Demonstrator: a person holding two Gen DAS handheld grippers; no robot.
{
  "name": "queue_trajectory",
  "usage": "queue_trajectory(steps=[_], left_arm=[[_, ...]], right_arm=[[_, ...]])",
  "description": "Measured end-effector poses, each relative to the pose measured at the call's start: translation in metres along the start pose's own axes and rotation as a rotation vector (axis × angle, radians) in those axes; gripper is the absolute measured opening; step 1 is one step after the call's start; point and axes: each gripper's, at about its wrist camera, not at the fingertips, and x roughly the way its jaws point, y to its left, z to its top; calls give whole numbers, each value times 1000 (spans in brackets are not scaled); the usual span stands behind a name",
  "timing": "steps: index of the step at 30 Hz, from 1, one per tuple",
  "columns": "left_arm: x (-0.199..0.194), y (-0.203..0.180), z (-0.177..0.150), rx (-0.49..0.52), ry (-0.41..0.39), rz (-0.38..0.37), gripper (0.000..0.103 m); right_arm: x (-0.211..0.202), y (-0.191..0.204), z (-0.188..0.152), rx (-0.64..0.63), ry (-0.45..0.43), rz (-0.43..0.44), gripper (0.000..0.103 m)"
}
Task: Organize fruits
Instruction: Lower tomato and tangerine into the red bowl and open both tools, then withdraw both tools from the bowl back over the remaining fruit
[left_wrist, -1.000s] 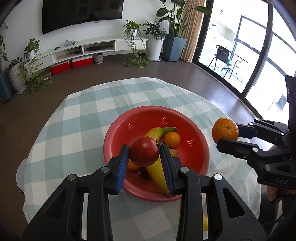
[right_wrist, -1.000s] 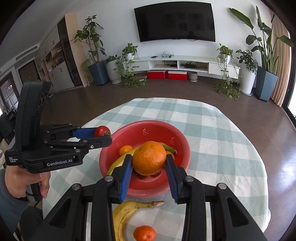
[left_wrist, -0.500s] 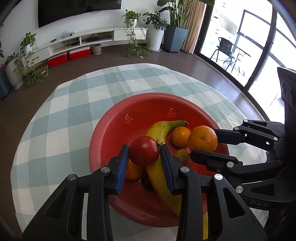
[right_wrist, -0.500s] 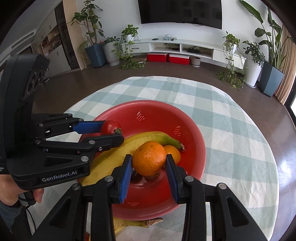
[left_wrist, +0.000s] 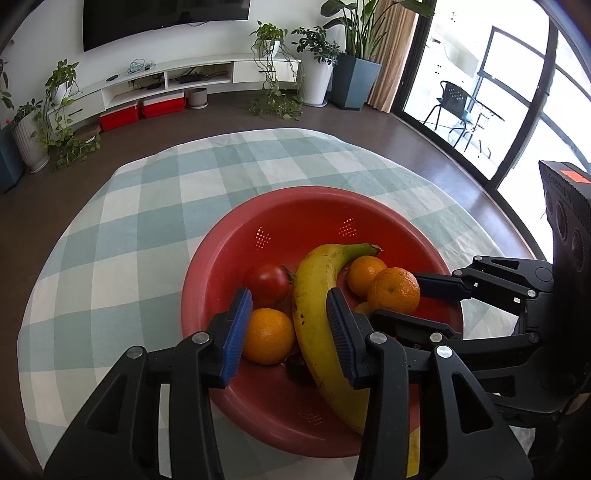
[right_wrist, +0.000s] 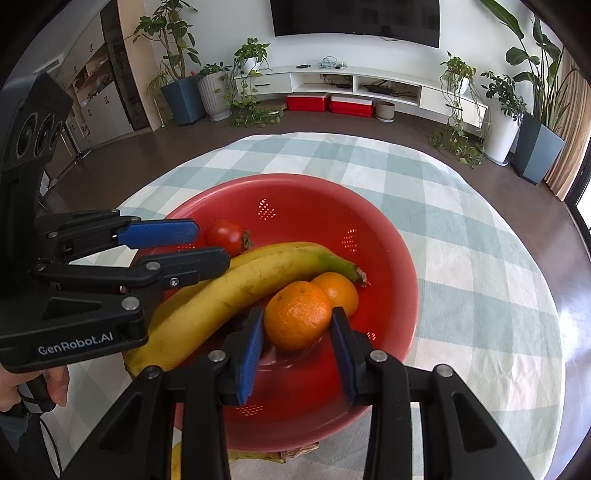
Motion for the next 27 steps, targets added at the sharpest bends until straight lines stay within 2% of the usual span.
queue_trajectory(steps=[4, 8, 11, 12, 14, 16, 17, 20, 27], left_arm=[[-8, -4, -2, 8, -14, -5, 46], [-21, -8, -3, 11, -37, -1, 46], [-34, -9, -7, 7, -56, 3, 57], [-39, -10, -9, 4, -63, 6, 63], [-51, -11, -16, -1, -76, 14, 75], [-63, -12, -26, -8, -95, 28, 95], [-69, -12, -31, -13, -105, 35, 98], [-85, -11, -51, -42, -111, 37, 102], [-111, -23, -109, -63, -101, 56, 103]], right_arm=[[-2, 0, -1, -3, 0, -3, 40], [-4, -2, -2, 0, 0, -7, 40], [-9, -2, -3, 3, -6, -9, 42], [-12, -3, -3, 6, -12, -12, 44], [-23, -4, -5, 16, -35, -5, 56], [-40, -5, -9, 27, -74, 8, 65], [-49, -6, -12, 33, -96, 10, 72], [-79, -12, -28, 73, -166, 36, 85], [-127, -19, -95, 175, -230, 85, 92]])
